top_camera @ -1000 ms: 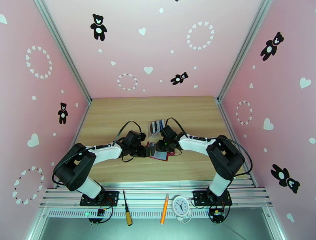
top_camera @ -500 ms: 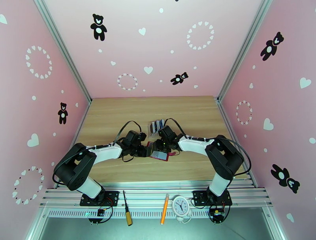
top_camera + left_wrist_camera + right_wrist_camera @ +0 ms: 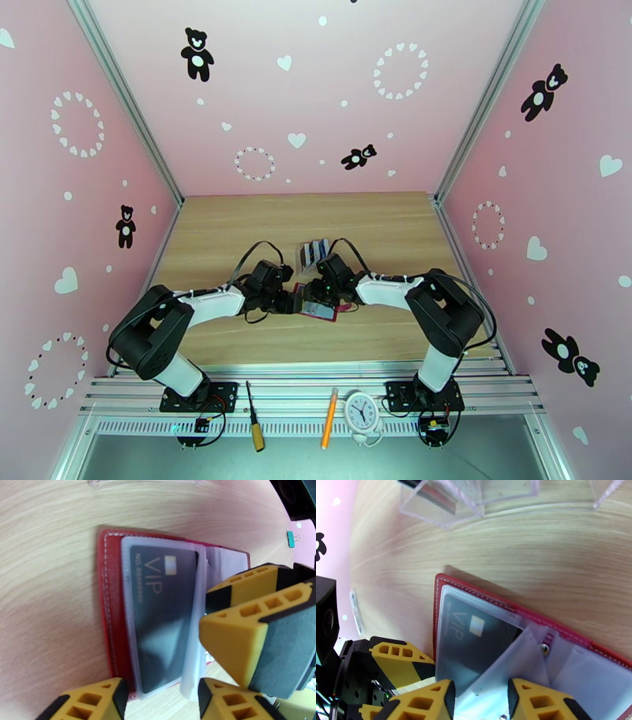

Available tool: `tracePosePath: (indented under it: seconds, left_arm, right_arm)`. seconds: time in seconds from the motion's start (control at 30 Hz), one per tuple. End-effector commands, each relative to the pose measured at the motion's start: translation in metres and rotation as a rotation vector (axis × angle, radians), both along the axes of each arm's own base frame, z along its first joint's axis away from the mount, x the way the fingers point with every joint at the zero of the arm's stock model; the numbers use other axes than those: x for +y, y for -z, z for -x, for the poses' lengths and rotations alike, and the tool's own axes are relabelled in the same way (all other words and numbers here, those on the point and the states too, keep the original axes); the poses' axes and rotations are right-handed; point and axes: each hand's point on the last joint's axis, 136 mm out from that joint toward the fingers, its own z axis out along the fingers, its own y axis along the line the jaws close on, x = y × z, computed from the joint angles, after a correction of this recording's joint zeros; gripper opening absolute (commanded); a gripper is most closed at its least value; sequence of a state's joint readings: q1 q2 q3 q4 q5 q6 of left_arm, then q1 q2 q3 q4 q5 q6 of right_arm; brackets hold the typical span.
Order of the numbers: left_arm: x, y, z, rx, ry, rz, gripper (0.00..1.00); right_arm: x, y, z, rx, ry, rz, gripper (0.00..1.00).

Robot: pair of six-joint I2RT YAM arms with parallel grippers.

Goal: Put the credit cards into the card holder

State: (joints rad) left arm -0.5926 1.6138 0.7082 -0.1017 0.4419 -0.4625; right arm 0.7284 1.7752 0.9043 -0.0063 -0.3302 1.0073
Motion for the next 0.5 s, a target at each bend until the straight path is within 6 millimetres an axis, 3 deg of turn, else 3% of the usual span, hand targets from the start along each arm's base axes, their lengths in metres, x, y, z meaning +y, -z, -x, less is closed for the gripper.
tracePosePath:
  seconds: [0.0,0.47]
  left_arm:
    - [0.013,0.031,0.011,0.066,0.003,-0.104,0.55]
    - [0.025,0.047,0.01,0.088,-0.015,-0.195,0.46]
  right_arm:
    - [0.012,-0.002,0.008,0.018,-0.026,-0.056,0.43]
    - [0.003,-0.033,0.001,-0.029,0.03,-0.114,0.43]
